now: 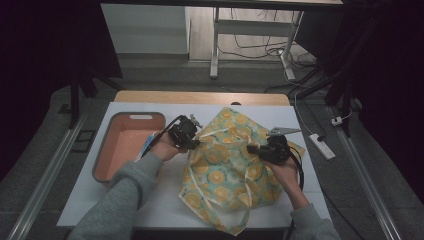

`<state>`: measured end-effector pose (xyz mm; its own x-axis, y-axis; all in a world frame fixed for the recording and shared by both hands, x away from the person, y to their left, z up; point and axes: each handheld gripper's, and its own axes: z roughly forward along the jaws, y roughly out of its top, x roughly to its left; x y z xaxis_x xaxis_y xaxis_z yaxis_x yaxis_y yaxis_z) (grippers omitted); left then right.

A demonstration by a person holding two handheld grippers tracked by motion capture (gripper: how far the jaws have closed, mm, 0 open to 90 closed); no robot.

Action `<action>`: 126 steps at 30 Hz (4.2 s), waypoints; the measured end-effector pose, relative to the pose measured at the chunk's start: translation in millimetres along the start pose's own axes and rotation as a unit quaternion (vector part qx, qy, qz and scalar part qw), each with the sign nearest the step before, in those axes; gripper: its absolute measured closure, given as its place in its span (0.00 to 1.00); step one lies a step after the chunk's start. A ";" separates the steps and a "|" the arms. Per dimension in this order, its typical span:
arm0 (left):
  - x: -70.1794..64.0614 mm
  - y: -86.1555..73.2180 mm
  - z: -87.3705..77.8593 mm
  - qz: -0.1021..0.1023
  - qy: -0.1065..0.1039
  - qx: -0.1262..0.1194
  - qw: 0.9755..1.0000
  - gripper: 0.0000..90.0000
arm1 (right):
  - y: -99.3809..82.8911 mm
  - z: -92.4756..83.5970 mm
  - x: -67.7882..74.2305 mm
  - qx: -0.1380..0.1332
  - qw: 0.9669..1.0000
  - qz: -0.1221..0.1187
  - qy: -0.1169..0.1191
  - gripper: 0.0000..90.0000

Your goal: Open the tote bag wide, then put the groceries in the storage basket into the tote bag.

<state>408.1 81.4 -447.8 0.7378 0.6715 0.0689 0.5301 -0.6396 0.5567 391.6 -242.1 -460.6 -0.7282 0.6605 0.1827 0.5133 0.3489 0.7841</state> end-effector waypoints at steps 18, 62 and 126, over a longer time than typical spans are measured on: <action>17.3 -52.5 -80.6 -0.048 -0.081 -0.143 0.985 0.27 | 3.0 -8.8 -1.0 -0.018 1.000 -0.001 0.001 0.99; 91.3 -108.5 -52.3 -0.133 0.026 0.012 0.991 0.29 | 3.3 -2.3 5.2 -0.008 1.000 -0.013 0.011 0.99; 107.9 -135.2 -73.4 -0.182 -0.029 -0.003 0.983 0.84 | 2.2 -2.1 4.8 -0.008 1.000 -0.013 0.009 0.99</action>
<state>385.4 267.8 -454.9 0.5231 0.8326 -0.1823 0.7603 -0.3592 0.5412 388.2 -239.6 -456.7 -0.7491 0.6396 0.1725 0.4868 0.3550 0.7981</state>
